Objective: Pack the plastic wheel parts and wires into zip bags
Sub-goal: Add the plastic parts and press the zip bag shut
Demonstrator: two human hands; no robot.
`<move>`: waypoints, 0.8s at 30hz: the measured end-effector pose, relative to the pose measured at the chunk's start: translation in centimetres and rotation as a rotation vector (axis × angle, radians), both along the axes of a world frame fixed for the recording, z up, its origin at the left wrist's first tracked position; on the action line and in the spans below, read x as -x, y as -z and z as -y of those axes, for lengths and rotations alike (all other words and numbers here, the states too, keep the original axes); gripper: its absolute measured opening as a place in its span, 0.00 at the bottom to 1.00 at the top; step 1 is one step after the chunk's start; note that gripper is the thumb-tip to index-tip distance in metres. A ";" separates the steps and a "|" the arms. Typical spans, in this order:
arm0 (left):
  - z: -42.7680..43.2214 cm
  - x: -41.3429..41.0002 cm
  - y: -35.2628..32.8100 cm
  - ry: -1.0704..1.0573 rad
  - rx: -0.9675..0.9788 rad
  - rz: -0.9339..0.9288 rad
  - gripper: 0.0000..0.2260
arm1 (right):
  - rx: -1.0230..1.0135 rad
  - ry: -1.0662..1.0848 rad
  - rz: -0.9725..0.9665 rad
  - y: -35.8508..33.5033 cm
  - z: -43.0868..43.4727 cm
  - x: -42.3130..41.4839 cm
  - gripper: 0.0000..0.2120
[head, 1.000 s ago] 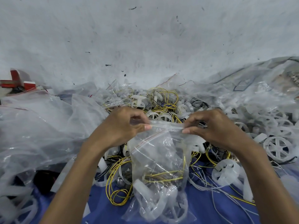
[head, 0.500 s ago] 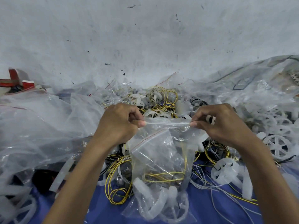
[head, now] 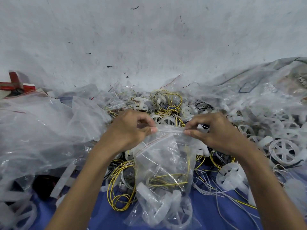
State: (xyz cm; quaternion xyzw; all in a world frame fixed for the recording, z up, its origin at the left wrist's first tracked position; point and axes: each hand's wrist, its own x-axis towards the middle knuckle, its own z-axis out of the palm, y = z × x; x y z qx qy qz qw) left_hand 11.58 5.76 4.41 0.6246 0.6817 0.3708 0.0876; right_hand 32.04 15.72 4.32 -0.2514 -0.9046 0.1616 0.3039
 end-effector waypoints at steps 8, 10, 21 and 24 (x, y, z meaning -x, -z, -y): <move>-0.4 -1.1 0.6 -0.098 -0.148 -0.039 0.12 | -0.089 -0.022 -0.061 0.1 0.1 0.0 0.03; -0.5 -1.1 0.7 -0.119 -0.137 -0.061 0.12 | -0.046 -0.010 -0.056 0.1 -0.1 -0.1 0.03; -0.3 -1.5 0.4 0.012 -0.085 -0.026 0.07 | -0.055 -0.046 -0.081 0.9 0.1 0.9 0.04; -0.3 -1.9 0.7 -0.026 -0.126 -0.049 0.03 | -0.103 -0.095 -0.080 0.6 0.3 0.8 0.05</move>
